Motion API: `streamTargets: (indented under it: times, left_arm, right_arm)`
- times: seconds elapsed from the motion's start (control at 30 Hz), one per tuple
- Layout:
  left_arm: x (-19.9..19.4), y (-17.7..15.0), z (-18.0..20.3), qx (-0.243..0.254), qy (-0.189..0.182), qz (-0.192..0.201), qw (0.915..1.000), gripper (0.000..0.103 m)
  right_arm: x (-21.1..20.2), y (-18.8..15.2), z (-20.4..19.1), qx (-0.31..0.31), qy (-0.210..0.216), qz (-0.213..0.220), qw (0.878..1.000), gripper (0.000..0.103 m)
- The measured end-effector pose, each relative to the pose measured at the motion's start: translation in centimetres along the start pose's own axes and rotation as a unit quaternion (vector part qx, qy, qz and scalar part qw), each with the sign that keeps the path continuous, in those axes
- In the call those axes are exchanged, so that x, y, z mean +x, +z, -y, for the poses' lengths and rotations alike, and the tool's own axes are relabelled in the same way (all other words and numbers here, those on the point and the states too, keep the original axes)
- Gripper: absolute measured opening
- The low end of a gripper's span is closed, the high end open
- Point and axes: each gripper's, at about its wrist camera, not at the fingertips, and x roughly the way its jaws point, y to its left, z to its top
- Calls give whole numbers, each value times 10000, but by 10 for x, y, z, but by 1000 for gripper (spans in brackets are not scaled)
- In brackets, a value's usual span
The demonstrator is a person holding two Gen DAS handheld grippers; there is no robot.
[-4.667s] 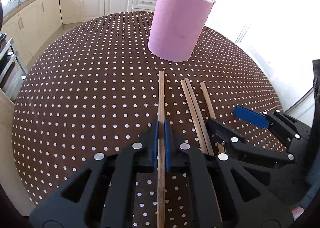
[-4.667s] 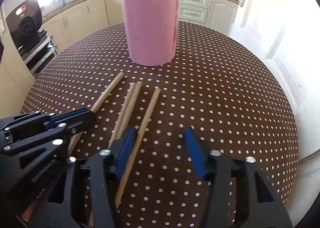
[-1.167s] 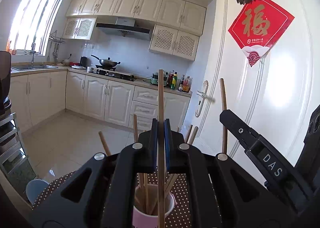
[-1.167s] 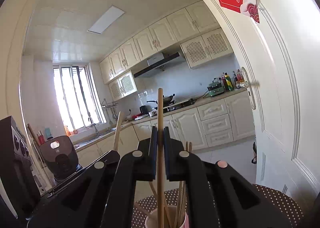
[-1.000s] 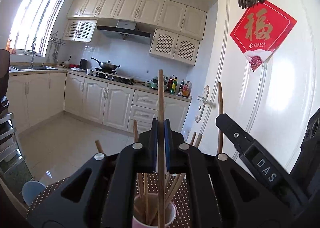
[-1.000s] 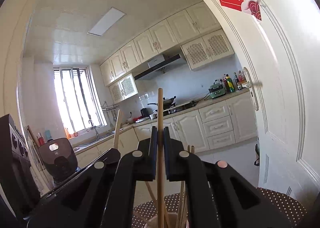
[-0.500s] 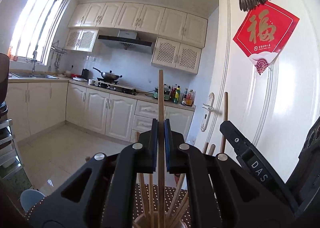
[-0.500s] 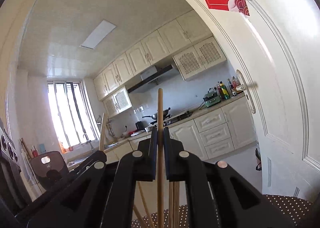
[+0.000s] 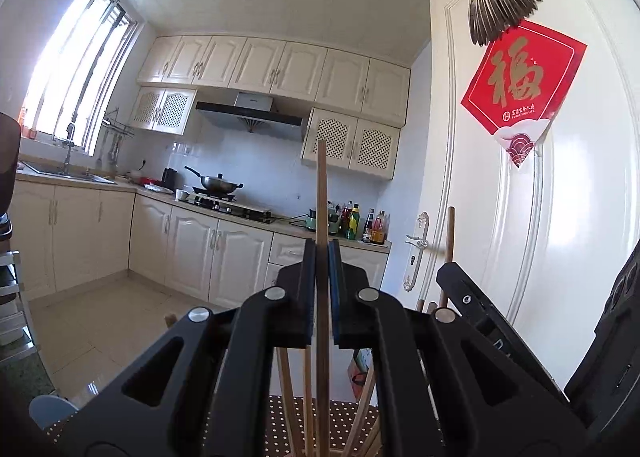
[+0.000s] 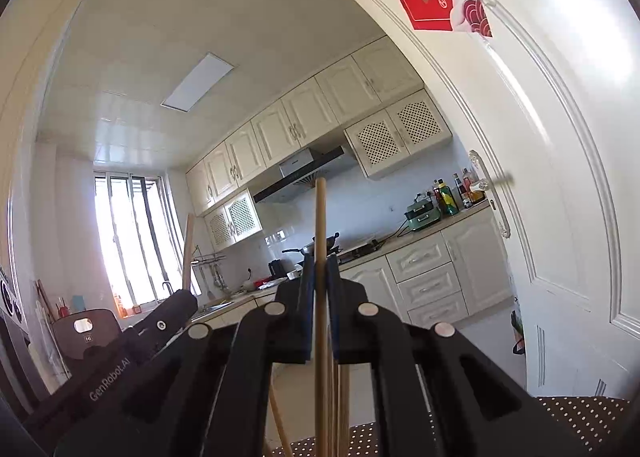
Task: Organize utensils
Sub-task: 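Lower the held chopstick down into the pink cup with the left gripper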
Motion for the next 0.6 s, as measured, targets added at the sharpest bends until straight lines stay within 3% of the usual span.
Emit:
streamTargets:
  times: [0.17, 0.6]
  left_arm:
    - [0, -5, -3, -36, -96, 26, 9999, 7]
    - [10, -21, -16, -84, 86, -303, 9995, 7]
  right_arm:
    - [0, -3, 1, 6, -34, 9, 10000, 5]
    - [7, -14, 5, -97, -153, -449, 9988, 5]
